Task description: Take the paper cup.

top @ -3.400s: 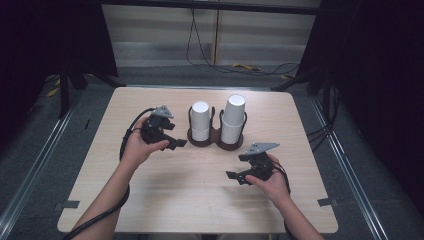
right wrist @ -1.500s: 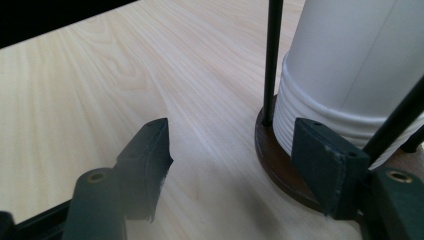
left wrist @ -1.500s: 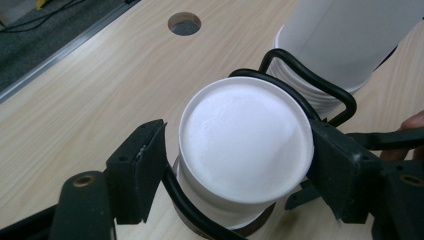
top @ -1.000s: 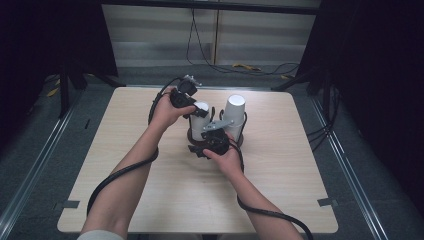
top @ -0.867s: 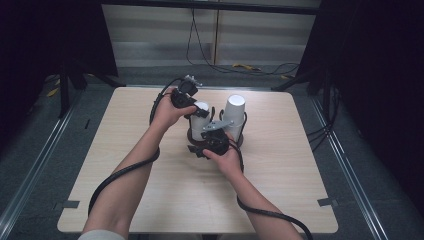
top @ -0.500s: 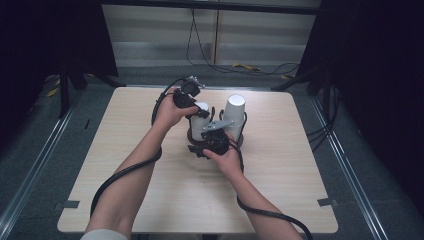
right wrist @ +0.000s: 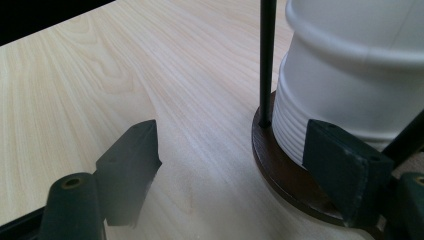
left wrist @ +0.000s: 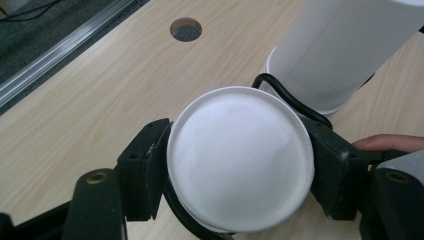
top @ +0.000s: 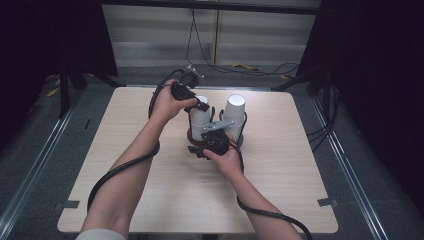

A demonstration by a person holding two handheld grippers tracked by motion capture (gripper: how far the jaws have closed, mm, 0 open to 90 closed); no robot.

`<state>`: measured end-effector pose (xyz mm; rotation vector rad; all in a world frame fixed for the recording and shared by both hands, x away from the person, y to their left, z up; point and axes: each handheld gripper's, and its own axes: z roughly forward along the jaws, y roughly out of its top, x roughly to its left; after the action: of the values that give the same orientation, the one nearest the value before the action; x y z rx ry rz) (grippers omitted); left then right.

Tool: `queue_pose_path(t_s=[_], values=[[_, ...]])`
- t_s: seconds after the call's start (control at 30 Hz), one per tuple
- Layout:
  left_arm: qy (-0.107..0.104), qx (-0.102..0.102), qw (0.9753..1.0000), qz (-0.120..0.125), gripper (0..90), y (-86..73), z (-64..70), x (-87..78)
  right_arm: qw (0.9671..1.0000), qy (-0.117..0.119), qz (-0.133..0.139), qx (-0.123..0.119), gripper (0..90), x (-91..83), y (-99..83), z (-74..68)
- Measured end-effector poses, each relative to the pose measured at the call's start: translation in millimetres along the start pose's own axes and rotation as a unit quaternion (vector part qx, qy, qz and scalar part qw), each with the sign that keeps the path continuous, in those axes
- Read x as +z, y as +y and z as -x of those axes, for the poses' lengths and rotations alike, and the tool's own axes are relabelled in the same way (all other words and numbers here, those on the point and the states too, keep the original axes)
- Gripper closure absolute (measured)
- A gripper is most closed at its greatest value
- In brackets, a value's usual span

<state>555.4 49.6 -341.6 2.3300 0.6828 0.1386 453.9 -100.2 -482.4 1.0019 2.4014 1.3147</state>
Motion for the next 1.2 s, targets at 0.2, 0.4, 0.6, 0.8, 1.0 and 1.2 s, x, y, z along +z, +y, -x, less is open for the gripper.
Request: queue_pose_path(t_s=[0.2,0.4,0.6,0.8,1.0,1.2], values=[[0.002,-0.003,1.0,-0.001,32.9,5.6,0.8,-9.7,1.0,0.0,0.0,0.001,22.0,0.0,-0.8,-0.1],[-0.001,-0.006,1.0,0.001,33.1,11.8,2.2,-18.5,1.0,0.002,0.0,0.004,21.9,-0.4,-1.6,-0.1],[0.002,-0.004,1.0,-0.005,33.1,15.7,2.8,-20.7,1.0,0.001,-0.001,0.001,22.0,-0.4,-1.7,0.1],[0.007,-0.006,0.9999,-0.007,32.8,15.2,1.7,-13.4,1.0,0.001,0.001,0.004,21.9,0.1,-2.3,0.1],[0.003,-0.005,0.9999,-0.014,33.1,14.2,2.9,-5.2,1.0,0.005,0.002,0.004,22.1,-1.0,-2.1,0.2],[0.003,-0.007,0.9999,-0.009,33.4,25.0,3.4,-14.0,1.0,0.004,0.002,0.005,22.1,-0.8,-2.8,0.3]])
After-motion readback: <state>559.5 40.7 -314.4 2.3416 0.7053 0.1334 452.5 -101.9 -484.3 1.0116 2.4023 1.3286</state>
